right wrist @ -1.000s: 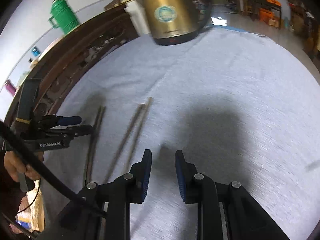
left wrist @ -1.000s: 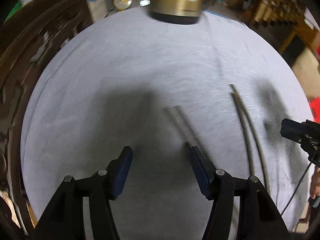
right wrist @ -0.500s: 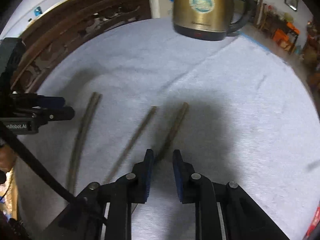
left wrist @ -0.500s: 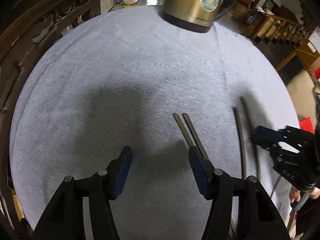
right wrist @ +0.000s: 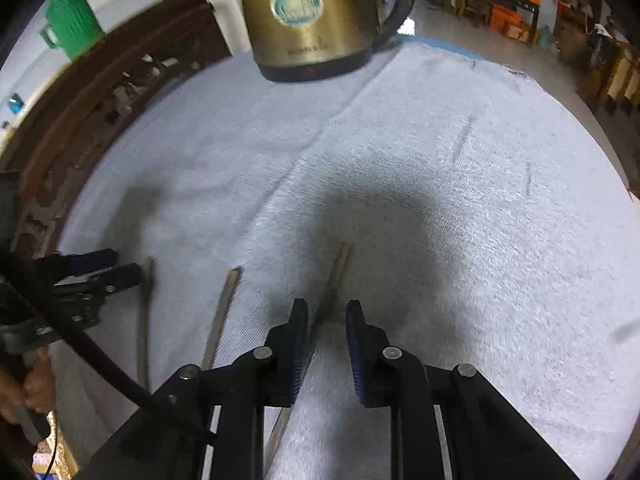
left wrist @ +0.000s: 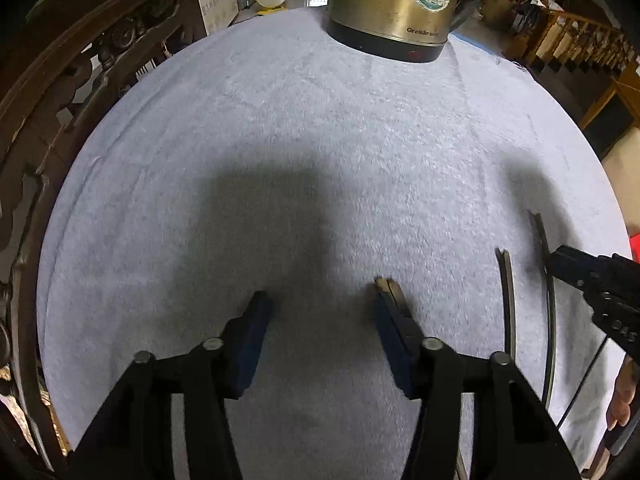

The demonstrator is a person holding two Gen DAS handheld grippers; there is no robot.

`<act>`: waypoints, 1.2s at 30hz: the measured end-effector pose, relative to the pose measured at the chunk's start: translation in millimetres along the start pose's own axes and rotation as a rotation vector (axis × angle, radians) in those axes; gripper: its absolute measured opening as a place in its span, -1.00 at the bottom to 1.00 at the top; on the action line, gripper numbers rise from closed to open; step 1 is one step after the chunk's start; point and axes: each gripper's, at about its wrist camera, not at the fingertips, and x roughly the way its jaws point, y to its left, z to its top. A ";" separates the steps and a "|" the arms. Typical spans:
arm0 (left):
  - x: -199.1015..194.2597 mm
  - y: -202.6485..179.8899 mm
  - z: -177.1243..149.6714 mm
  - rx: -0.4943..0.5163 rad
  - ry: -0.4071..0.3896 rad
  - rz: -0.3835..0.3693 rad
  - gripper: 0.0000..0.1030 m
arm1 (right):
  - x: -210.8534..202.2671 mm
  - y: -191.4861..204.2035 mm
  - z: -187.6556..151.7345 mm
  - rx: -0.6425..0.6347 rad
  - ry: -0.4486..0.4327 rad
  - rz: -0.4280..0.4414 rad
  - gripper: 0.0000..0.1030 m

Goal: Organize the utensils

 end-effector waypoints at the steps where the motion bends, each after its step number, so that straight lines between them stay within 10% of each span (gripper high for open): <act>1: 1.5 0.3 6.8 -0.001 0.001 -0.001 -0.18 | 3.2 5.2 2.1 0.000 -0.001 -0.012 -0.56; 6: 5.8 4.3 26.6 -0.012 -0.003 -0.017 -0.80 | 7.8 13.8 12.6 -0.020 -0.008 -0.070 -0.81; 12: 5.5 18.1 15.1 -0.037 -0.008 -0.058 -0.92 | -0.3 9.9 -1.1 -0.029 -0.018 -0.116 -0.83; 19: 2.5 28.0 3.5 -0.128 0.041 -0.214 -0.92 | -26.8 -28.2 -26.9 0.074 -0.041 -0.051 -0.83; 32: 14.5 -32.3 16.6 -0.074 0.047 -0.070 -0.80 | -31.4 -31.1 -42.8 0.123 -0.035 0.016 -0.84; 34: 14.5 -36.9 21.5 -0.102 0.058 -0.121 -0.32 | -27.2 -30.6 -42.6 0.131 -0.031 0.025 -0.84; 36: 15.0 -39.0 21.9 -0.124 0.068 -0.182 -0.24 | -25.7 -30.8 -44.5 0.134 -0.023 0.026 -0.84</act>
